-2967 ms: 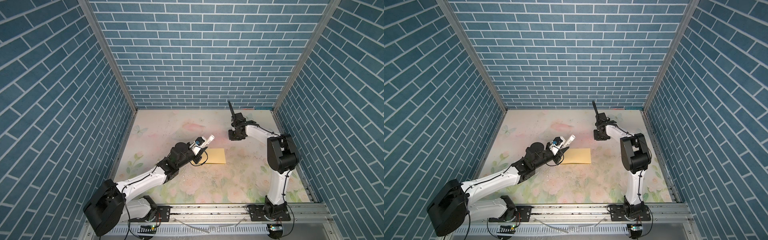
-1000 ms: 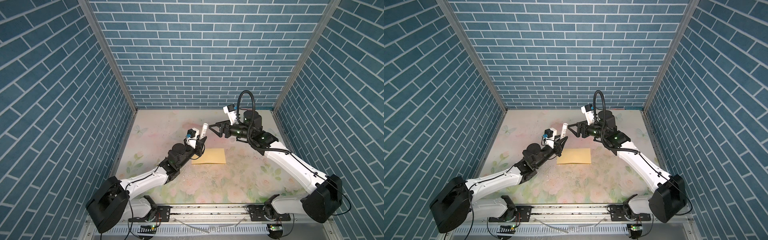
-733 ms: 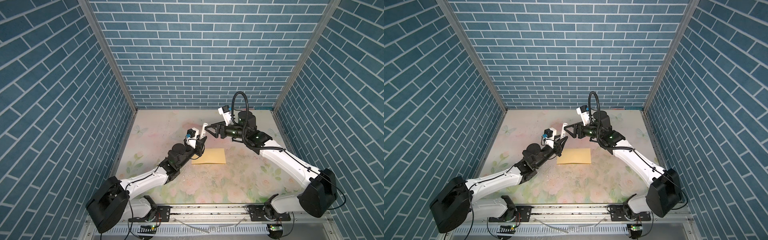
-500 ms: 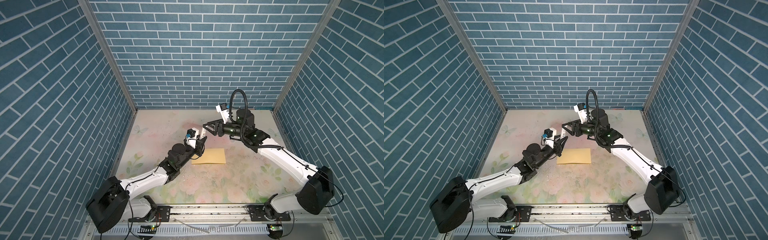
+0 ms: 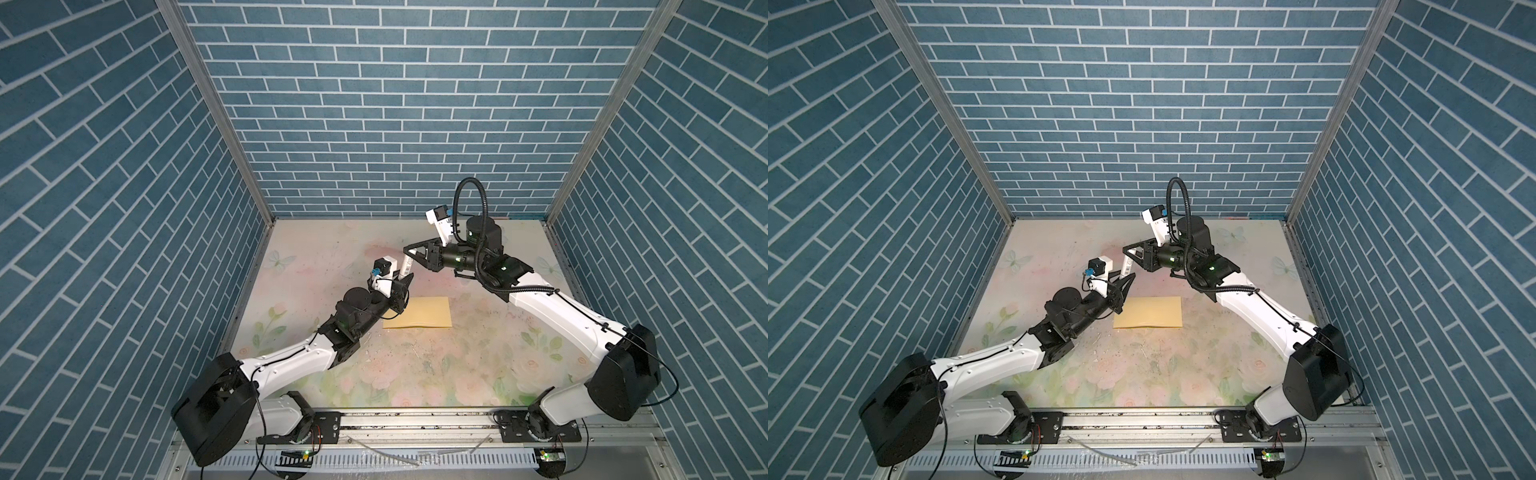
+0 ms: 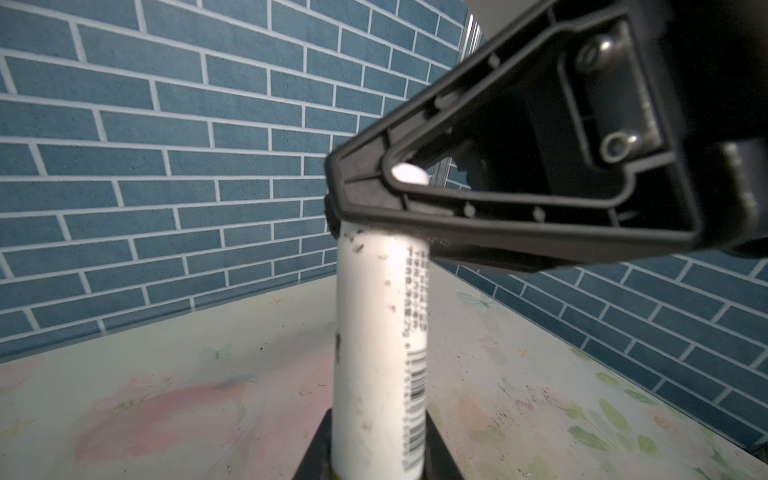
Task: Place the letter into the envelope and seal it
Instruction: 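Grasp the glue stick with the right gripper while the left holds it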
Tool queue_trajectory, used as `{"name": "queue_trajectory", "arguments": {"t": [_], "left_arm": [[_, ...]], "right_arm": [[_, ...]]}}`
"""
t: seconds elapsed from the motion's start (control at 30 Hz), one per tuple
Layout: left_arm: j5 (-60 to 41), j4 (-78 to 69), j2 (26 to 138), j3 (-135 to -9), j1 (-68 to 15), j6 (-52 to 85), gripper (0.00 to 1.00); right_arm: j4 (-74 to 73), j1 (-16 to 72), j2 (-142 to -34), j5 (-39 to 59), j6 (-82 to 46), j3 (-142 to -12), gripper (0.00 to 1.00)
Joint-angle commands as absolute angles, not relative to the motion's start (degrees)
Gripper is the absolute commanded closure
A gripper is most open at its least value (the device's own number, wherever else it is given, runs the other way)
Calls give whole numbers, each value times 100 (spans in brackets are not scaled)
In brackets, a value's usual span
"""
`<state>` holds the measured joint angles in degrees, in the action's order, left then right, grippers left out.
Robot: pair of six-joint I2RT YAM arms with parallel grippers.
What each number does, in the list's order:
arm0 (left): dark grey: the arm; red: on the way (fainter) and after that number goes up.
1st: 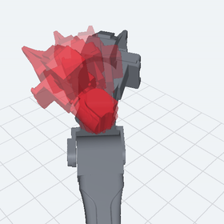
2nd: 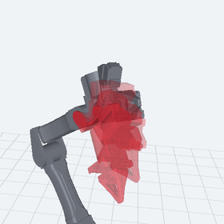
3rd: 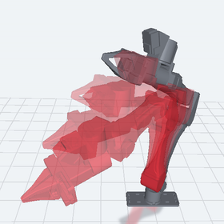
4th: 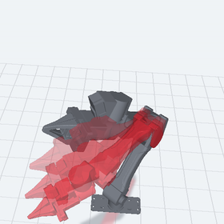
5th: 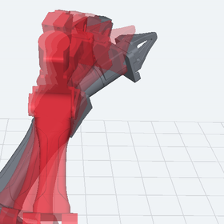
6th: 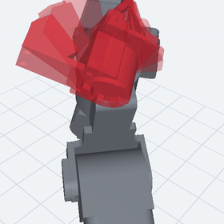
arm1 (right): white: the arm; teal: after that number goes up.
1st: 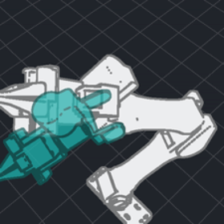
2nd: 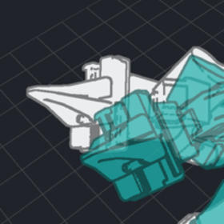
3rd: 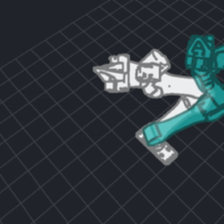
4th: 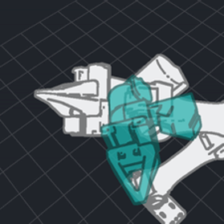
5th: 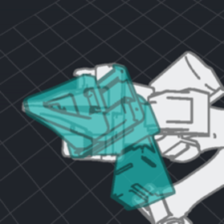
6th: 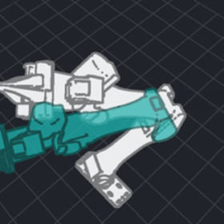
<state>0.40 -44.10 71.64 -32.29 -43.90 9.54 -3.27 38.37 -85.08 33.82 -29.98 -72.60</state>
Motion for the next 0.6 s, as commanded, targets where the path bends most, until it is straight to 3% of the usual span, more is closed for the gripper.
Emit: {"name": "queue_trajectory", "arguments": {"t": [0.0, 0.1, 0.27, 0.37, 0.57], "left_arm": [[27, -4502, 7110, -3184, -4421, 940, 100], [10, -4452, 7111, -3199, -4421, 940, 94], [-84, -4203, 7099, -3242, -4421, 908, 56], [-141, -3867, 7010, -3331, -4416, 831, 39], [-409, -3291, 6810, -3479, -4395, 730, 20]], "right_arm": [[-333, 3894, -8499, 3489, -2993, -7558, 86], [-230, 3900, -8464, 3423, -2896, -7554, 90], [277, 3897, -8342, 3170, -2448, -7650, 92], [682, 3894, -8248, 2933, -2079, -7685, 92], [1552, 3894, -8185, 2627, -1390, -7898, 94]]}}
